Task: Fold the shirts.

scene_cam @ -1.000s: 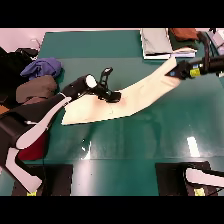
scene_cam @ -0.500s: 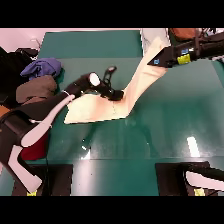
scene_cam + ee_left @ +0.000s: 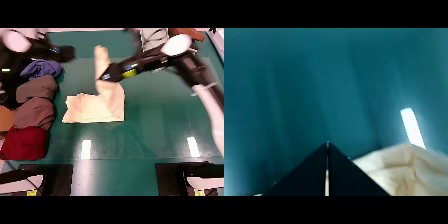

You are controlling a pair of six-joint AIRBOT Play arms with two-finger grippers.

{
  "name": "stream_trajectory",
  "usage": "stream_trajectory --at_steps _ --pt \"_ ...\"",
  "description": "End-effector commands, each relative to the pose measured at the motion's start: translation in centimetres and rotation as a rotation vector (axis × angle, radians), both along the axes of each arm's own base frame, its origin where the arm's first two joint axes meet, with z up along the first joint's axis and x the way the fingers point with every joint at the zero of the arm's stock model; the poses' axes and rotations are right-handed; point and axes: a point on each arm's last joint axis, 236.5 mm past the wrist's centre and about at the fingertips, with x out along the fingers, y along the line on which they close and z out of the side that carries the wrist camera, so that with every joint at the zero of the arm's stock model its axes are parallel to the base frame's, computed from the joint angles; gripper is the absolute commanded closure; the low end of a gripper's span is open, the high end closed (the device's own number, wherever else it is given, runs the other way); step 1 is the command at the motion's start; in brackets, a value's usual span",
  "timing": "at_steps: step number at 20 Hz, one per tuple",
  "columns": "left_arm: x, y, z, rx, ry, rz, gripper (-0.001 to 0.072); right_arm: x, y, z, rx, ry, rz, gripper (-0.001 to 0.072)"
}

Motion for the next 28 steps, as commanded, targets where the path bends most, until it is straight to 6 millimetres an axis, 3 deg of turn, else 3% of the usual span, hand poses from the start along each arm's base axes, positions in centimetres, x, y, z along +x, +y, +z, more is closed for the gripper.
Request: stream_trajectory --at_steps 1,3,5,8,13,14,15,16,17,20,24,25,27,28 --pt "-2.9 7.4 6.6 0.049 -0.133 0.142 0.0686 -2.4 9.3 -3.0 0.047 -0.039 0.101 0.031" --pt "-3.8 8.3 7.5 0.053 -0.142 0.157 0.0686 -2.7 10.9 -3.3 0.048 -0.051 0.15 0.0314" --pt "-4.3 8.0 7.0 0.052 -0.114 0.145 0.0686 -2.1 9.2 -4.2 -0.025 -0.064 0.17 0.0338" --pt "-4.6 7.4 6.1 0.053 -0.083 0.125 0.0686 0.3 2.9 -7.7 -0.2 -0.045 0.117 0.0347" --pt "-5.3 2.8 6.0 0.062 -0.096 0.011 0.0686 3.2 -13.0 -16.6 -0.406 0.215 -0.214 0.0345" --pt "-5.4 1.8 6.2 0.061 -0.107 -0.012 0.0685 3.5 -15.7 -18.5 -0.401 0.276 -0.305 0.0309" --pt "-5.5 1.1 6.3 0.06 -0.117 -0.029 0.0686 3.6 -17.7 -20.3 -0.396 0.326 -0.377 0.0161" --pt "-5.6 0.4 6.5 0.057 -0.125 -0.042 0.0685 3.5 -19.0 -22.1 -0.376 0.391 -0.438 0.01" --pt "-5.7 0.0 6.6 0.054 -0.132 -0.051 0.0685 3.1 -19.6 -23.5 -0.351 0.461 -0.475 0.01" --pt "-5.2 -0.9 6.6 0.053 -0.149 -0.066 0.0685 2.4 -17.7 -26.4 -0.274 0.598 -0.475 0.0117" --pt "-4.4 -1.4 4.9 0.044 -0.104 -0.077 0.0685 2.9 -10.8 -27.0 -0.204 0.605 -0.376 0.0119" --pt "-4.4 -1.8 4.5 0.034 -0.088 -0.086 0.0685 3.3 -8.9 -26.9 -0.205 0.578 -0.347 0.0152" --pt "-4.5 -2.4 4.1 0.02 -0.07 -0.109 0.0685 4.4 -5.4 -26.6 -0.199 0.507 -0.318 0.0343" --pt "-4.5 -2.6 3.9 0.01 -0.063 -0.114 0.0686 5.1 -4.0 -26.4 -0.196 0.463 -0.313 0.05"
